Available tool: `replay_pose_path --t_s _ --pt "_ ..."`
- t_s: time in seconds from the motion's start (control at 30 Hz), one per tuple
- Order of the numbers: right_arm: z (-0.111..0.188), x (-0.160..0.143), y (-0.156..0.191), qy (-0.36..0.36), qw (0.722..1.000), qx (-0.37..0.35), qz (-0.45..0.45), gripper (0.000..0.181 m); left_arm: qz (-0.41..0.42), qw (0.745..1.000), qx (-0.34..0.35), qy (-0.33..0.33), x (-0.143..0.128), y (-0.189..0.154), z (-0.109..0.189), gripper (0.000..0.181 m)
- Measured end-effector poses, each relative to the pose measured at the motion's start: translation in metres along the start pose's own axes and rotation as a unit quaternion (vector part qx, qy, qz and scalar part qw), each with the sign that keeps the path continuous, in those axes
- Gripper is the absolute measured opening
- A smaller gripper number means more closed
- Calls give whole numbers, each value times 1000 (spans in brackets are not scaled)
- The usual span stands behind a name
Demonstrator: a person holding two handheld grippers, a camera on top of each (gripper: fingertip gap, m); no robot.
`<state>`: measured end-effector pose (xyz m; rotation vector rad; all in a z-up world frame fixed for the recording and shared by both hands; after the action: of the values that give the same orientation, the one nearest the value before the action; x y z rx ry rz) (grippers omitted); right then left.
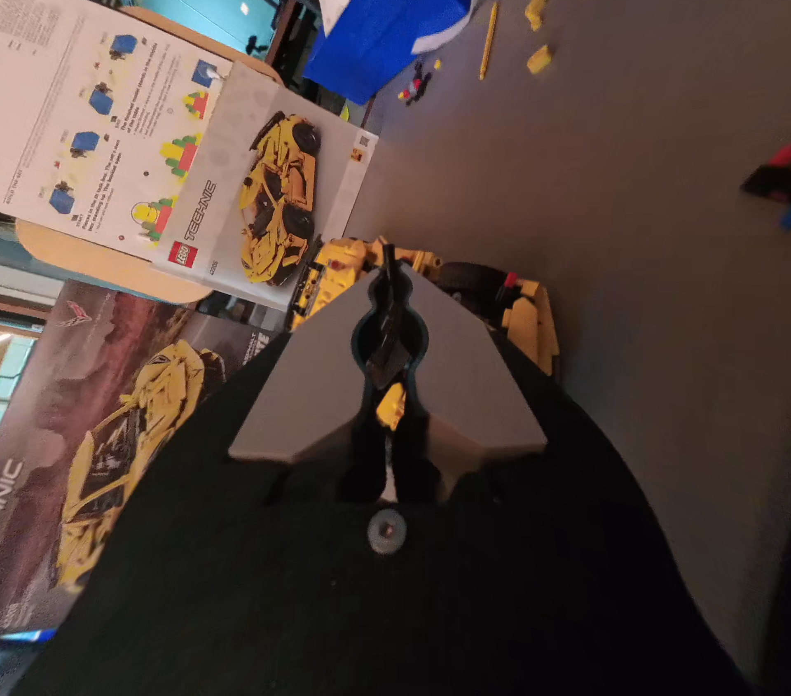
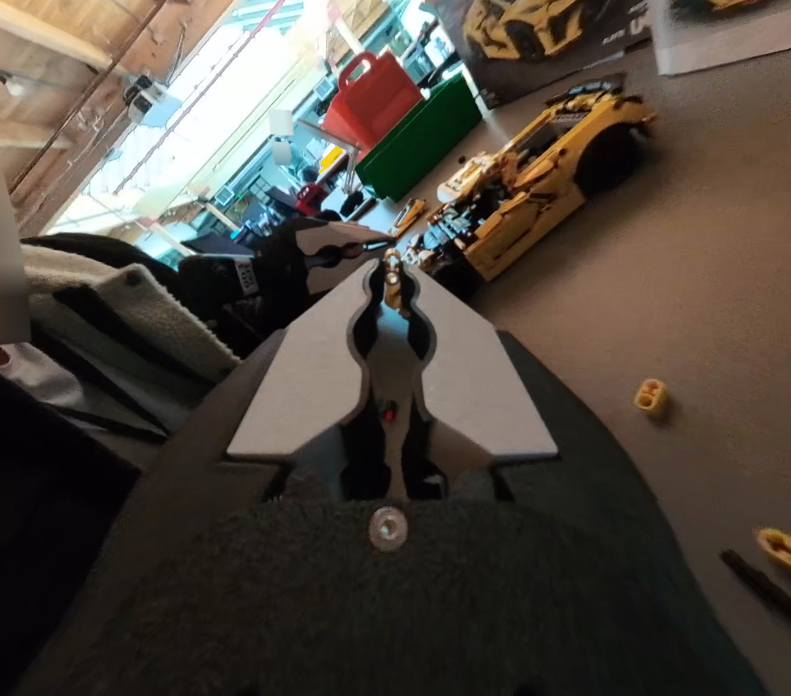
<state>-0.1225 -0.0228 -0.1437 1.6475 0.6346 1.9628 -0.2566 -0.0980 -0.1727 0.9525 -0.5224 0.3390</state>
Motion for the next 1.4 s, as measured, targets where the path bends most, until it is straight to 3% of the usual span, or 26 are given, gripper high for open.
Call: replay_pose_path --t_s 0.17,0.3,0.37,0.4,0.47,0.5,0.6,0.77,0.83,0.9,0.97,1.07,1.1,1.2,1.33,1.4 --pt "15 7 -9 -12 1000 -5 -24 6 -3 1000 -11 -15 13 -11 -6 1" --pt "8 6 -11 -3 999 -8 -33 6 37 998 -27 -38 16 -9 -6 1" --pt "21 9 -34 9 994 -107 -6 6 52 997 -36 -49 17 -9 -4 1" --pt "37 8 -58 31 977 -208 32 6 58 996 -40 -50 17 -10 -4 1" --pt "86 1 -105 104 898 -410 120 7 66 995 -52 -51 17 -12 -5 1" --pt "104 -4 -114 135 872 -451 133 6 66 995 -55 -52 18 -13 -5 1" --pt "128 -5 -120 159 843 -497 129 7 62 994 -81 -44 18 -22 -11 1" --pt "122 -22 -146 241 799 -524 171 7 71 977 -203 -4 33 -40 -38 2" --pt "116 -26 -155 252 798 -518 177 6 63 974 -219 14 48 -26 -53 2" --pt "113 -24 -157 232 814 -508 160 7 91 955 -279 35 64 -15 -79 2" --pt "114 -25 -156 223 826 -496 150 9 136 935 -328 17 87 -1 -112 2" --pt "120 -26 -154 206 837 -486 143 23 198 864 -458 62 100 -10 -158 2" --pt "124 -23 -151 190 844 -482 142 23 206 855 -472 66 102 -11 -171 2" --pt "132 -11 -134 85 856 -499 106 25 178 852 -484 88 97 -18 -199 2" --pt "130 -20 -83 -34 866 -488 102 16 155 860 -475 100 90 -30 -211 3" --pt "127 -27 -71 -36 866 -486 112 16 169 855 -481 91 94 -32 -213 3"
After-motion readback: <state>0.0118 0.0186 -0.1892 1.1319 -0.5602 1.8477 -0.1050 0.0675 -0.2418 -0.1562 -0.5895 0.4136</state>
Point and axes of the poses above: each gripper's, where its closed fingertips meet, z back along the fingers, x out of its top, y = z × x across the jaws, the point moved 2 cm from there along z, back along the fingers, and after that the axes turned 15 degrees about -x, right-handed, at the moved point
